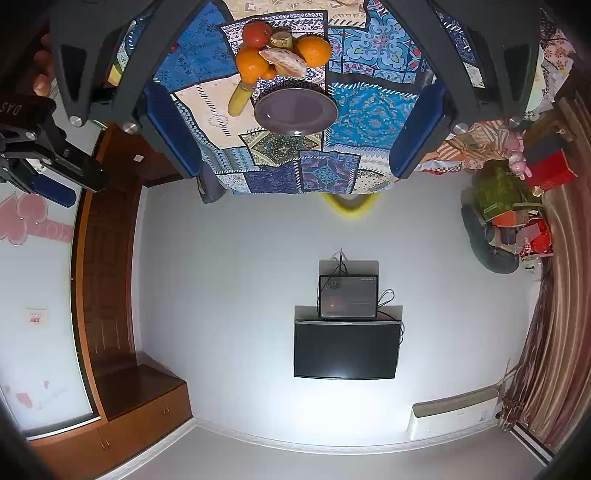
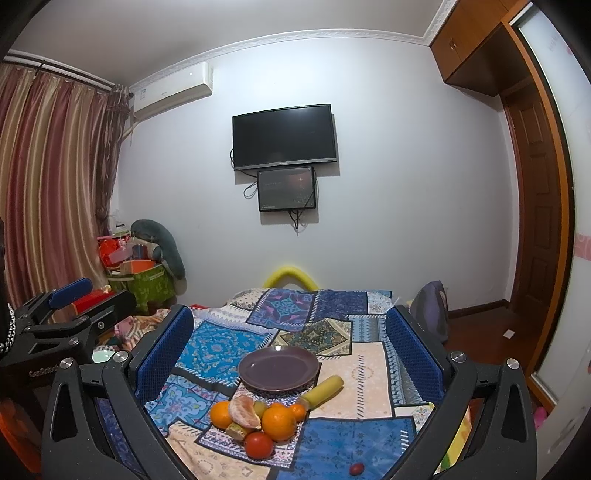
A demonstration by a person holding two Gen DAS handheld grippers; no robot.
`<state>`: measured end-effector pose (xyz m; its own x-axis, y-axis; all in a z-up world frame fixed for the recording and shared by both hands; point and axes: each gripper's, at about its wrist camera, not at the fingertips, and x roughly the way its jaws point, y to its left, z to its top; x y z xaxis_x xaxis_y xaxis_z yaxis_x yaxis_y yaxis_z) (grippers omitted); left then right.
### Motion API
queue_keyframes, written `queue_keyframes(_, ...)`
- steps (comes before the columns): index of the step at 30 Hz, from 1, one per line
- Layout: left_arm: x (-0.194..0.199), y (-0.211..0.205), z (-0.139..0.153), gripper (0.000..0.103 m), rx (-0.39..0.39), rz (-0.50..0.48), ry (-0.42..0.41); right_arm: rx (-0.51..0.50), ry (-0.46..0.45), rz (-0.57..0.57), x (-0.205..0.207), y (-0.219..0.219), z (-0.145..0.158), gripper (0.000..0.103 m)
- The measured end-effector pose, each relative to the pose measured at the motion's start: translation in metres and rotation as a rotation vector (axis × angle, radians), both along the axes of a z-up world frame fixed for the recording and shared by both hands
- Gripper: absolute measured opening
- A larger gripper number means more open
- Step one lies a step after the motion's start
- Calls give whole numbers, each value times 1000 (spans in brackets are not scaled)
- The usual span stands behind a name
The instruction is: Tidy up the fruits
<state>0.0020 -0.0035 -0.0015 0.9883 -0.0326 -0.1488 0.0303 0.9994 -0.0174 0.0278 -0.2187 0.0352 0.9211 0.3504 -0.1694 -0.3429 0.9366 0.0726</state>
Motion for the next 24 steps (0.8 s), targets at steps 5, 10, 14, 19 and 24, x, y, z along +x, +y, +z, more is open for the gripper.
queue_keyframes(5, 0, 0, 0, 103, 0, 1, 1, -1, -3, 2, 0, 0, 0, 103)
queue_keyframes(10, 1, -2, 1, 103, -2, 1, 1, -4, -1, 2, 1, 1, -2, 103)
queue_keyframes(14, 1, -2, 1, 103, 0, 2, 1, -5, -3, 1, 1, 1, -2, 103)
queue_keyframes(19, 1, -3, 1, 103, 3, 3, -4, -2, -5, 0, 0, 0, -2, 103)
queue_keyframes(24, 0, -5, 2, 103, 5, 2, -6, -1, -8, 0, 0, 0, -3, 103)
